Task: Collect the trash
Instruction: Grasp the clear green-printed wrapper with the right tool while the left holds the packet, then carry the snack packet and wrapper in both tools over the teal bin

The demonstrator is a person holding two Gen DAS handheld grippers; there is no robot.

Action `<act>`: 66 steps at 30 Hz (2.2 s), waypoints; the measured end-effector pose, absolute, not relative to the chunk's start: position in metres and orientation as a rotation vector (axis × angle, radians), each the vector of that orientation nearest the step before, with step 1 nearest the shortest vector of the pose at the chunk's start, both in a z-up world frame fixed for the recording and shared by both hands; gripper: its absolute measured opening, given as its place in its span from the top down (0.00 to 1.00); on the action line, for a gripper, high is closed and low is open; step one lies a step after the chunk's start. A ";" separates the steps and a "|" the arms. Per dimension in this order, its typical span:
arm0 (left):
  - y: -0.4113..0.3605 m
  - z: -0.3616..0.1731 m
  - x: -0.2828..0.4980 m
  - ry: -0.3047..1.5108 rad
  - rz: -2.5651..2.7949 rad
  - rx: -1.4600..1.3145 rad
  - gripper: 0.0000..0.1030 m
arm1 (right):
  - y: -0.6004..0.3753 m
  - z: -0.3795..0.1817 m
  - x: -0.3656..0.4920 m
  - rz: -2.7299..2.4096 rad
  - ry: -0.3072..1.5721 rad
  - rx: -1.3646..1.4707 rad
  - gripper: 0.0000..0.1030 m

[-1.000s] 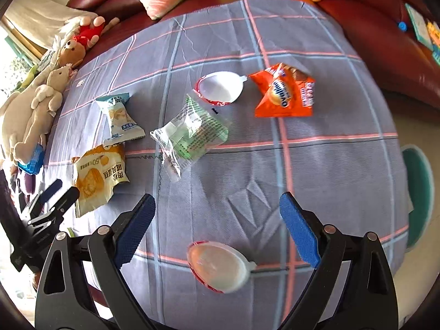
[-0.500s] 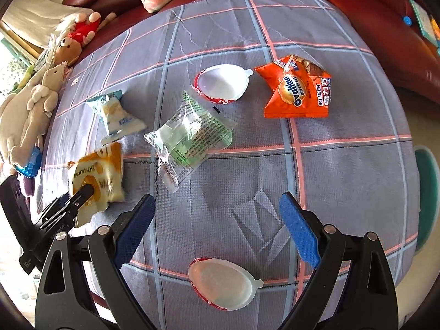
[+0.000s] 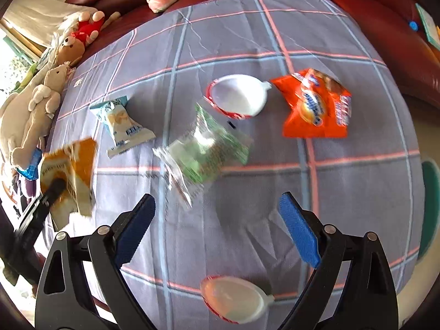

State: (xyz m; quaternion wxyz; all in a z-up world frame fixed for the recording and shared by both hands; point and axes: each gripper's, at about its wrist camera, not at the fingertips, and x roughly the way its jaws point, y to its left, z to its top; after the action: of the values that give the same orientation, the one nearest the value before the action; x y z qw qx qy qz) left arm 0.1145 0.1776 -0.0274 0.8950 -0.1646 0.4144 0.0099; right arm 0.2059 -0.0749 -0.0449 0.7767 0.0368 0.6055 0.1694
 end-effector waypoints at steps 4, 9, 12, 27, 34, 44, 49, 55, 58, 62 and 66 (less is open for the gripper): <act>0.189 -0.025 0.137 0.842 0.047 -0.384 0.78 | -0.063 -0.056 0.224 0.357 1.343 0.121 0.15; 0.192 -0.025 0.164 0.837 0.061 -0.378 0.78 | -0.053 -0.064 0.246 0.280 1.355 0.160 0.15; 0.187 -0.031 0.175 0.854 0.056 -0.362 0.78 | -0.050 -0.074 0.255 0.235 1.361 0.163 0.15; 0.157 -0.038 0.163 0.887 0.001 -0.329 0.77 | -0.069 -0.075 0.222 0.398 1.352 0.216 0.46; 0.137 -0.020 0.147 0.864 -0.021 -0.319 0.77 | -0.095 -0.045 0.198 0.409 1.274 0.206 0.46; 0.063 -0.004 0.143 0.857 -0.115 -0.225 0.77 | -0.178 -0.021 0.171 0.341 1.188 0.276 0.46; 0.019 -0.004 0.146 0.871 -0.166 -0.175 0.77 | -0.228 -0.016 0.160 0.304 1.151 0.332 0.46; -0.037 -0.004 0.151 0.894 -0.237 -0.098 0.77 | -0.289 -0.010 0.146 0.256 1.089 0.408 0.46; -0.069 -0.003 0.157 0.908 -0.284 -0.059 0.77 | -0.325 -0.009 0.139 0.211 1.055 0.435 0.46; -0.116 -0.003 0.162 0.918 -0.349 -0.010 0.77 | -0.380 -0.009 0.126 0.136 1.015 0.480 0.46; -0.172 -0.008 0.171 0.943 -0.423 0.050 0.77 | -0.441 -0.008 0.109 0.045 0.971 0.517 0.46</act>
State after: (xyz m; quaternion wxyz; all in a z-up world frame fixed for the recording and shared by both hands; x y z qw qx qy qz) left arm 0.1712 -0.1722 -0.0084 0.8692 0.0238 0.4507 -0.2020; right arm 0.1087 -0.4411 -0.0077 0.8522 0.2456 0.4616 0.0213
